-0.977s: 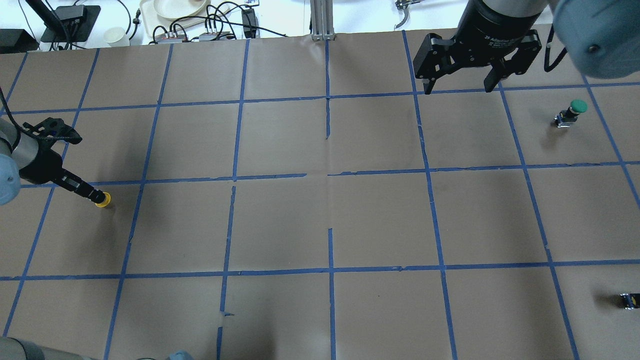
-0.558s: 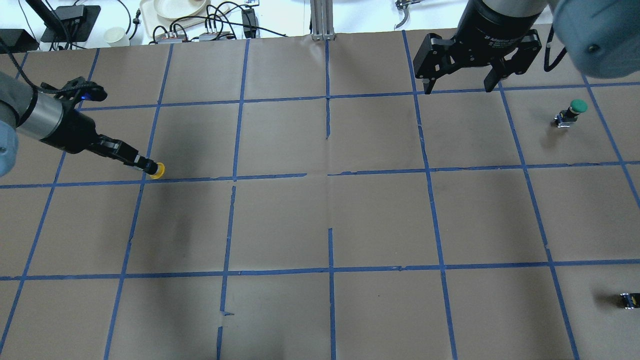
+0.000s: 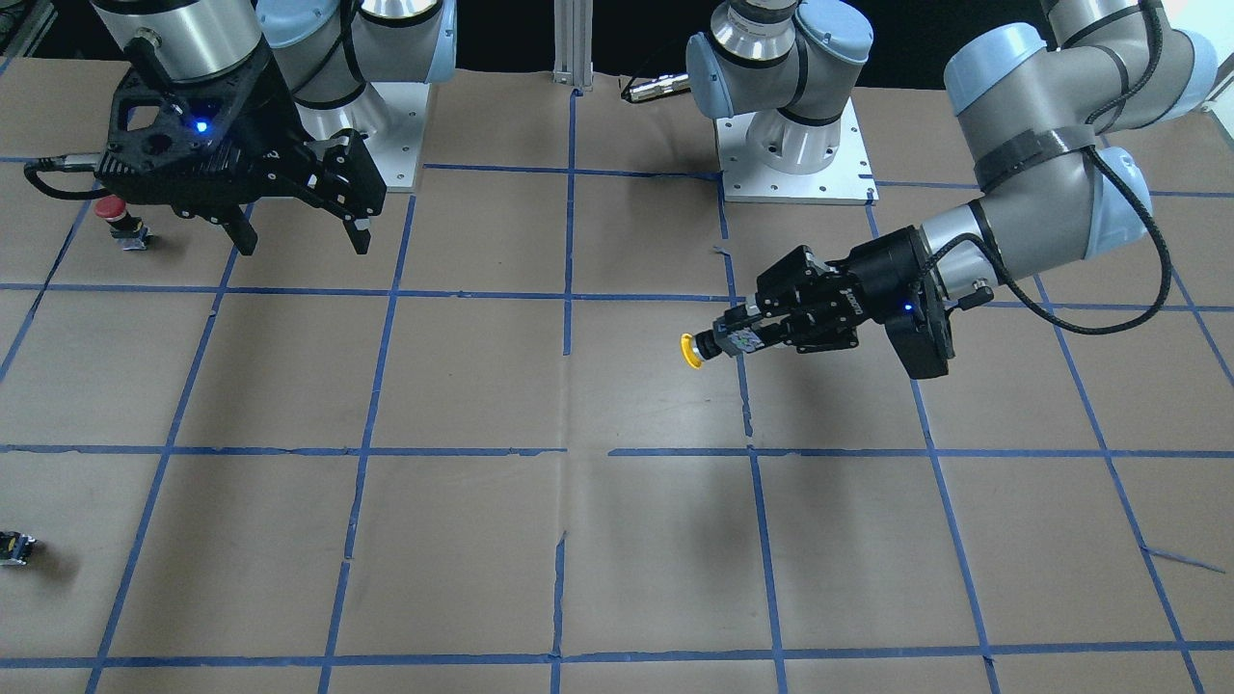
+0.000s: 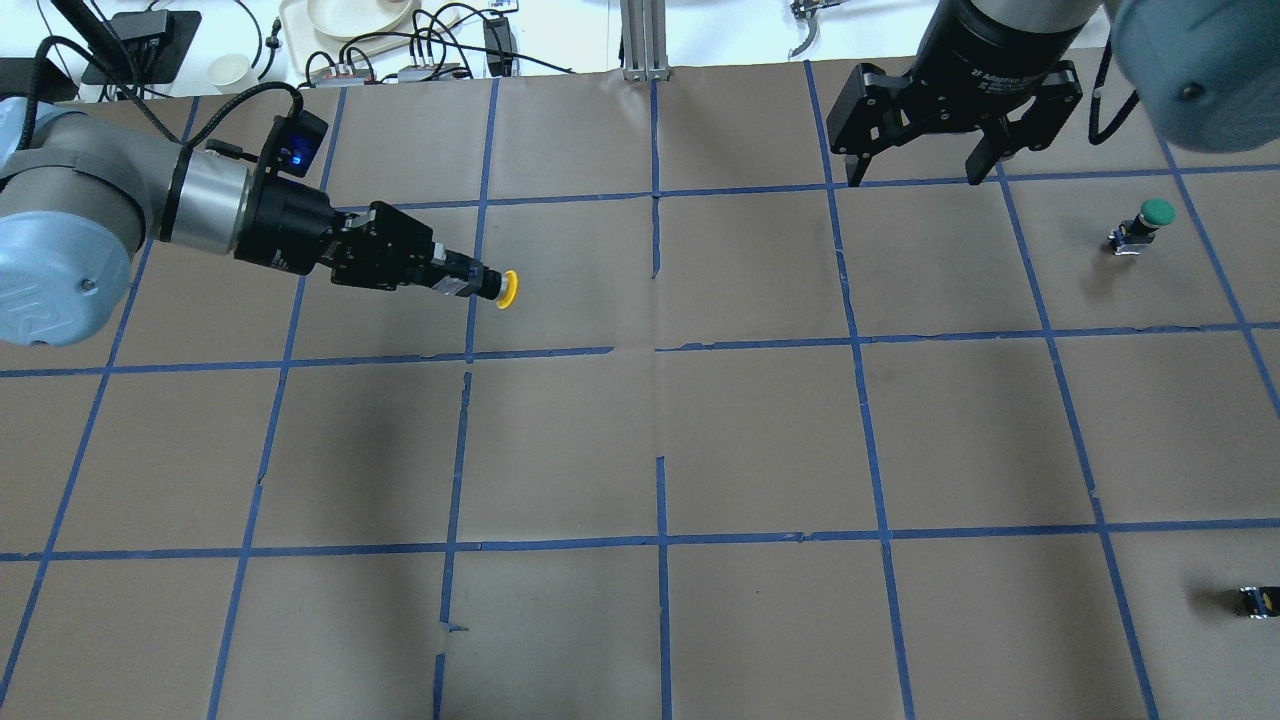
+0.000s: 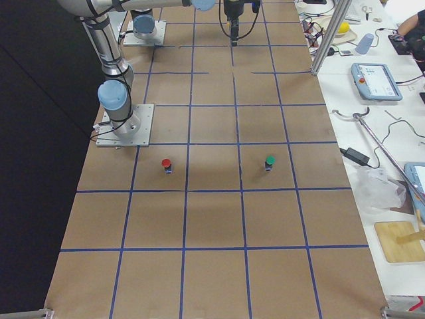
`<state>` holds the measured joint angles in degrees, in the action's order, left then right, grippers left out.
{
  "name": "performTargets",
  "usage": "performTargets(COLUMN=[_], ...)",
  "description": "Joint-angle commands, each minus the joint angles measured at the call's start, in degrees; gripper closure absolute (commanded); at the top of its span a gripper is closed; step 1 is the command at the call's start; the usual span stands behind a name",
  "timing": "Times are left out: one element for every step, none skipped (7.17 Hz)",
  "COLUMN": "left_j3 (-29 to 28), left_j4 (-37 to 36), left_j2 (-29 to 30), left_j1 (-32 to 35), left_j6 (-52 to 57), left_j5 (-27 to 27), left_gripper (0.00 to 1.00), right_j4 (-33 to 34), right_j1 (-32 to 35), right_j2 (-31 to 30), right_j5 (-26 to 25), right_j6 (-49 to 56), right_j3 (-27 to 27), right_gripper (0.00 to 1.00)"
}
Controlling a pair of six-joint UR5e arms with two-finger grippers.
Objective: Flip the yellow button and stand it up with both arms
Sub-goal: 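Lift the yellow button with the left gripper and carry it toward the table center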
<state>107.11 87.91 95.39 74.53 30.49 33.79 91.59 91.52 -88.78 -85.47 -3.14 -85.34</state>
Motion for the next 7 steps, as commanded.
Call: performTargets(left_j3=[0.47, 1.51, 2.92, 3.45, 3.37, 3.46, 3.46], left_j4=[4.80, 5.33, 5.34, 5.34, 4.99, 4.55, 4.55], left_j2=[-0.73, -0.82, -1.25, -1.95, -2.31, -2.31, -2.31], left_j1=[4.90, 6.58, 8.25, 9.48, 10.63, 10.81, 10.99], left_j6=[-1.39, -2.70, -3.06, -4.72, -7.34, -7.98, -8.07], left_j5=[-19.29, -26.16, -30.93, -35.15, -37.28, -37.22, -37.30], left_gripper=[0.95, 0.95, 0.96, 0.97, 0.97, 0.97, 0.97], right_j4=[-1.14, -4.28, -7.79, -12.52, -15.09, -15.29, -15.30], right_j1=[-5.88, -9.22, -12.21, -15.54, -18.80, -19.70, -19.71], right_j2=[0.01, 0.01, 0.01, 0.01, -0.08, -0.69, -1.48], right_j5=[8.16, 14.39, 20.54, 30.00, 41.58, 48.05, 59.34], right_j6=[0.06, 0.15, 0.15, 0.15, -0.03, 0.15, 0.06], right_j3=[0.00, -0.09, -0.52, -2.01, -5.68, -9.11, -10.79], right_gripper=[0.00, 0.00, 0.00, 0.00, 0.00, 0.00, 0.00])
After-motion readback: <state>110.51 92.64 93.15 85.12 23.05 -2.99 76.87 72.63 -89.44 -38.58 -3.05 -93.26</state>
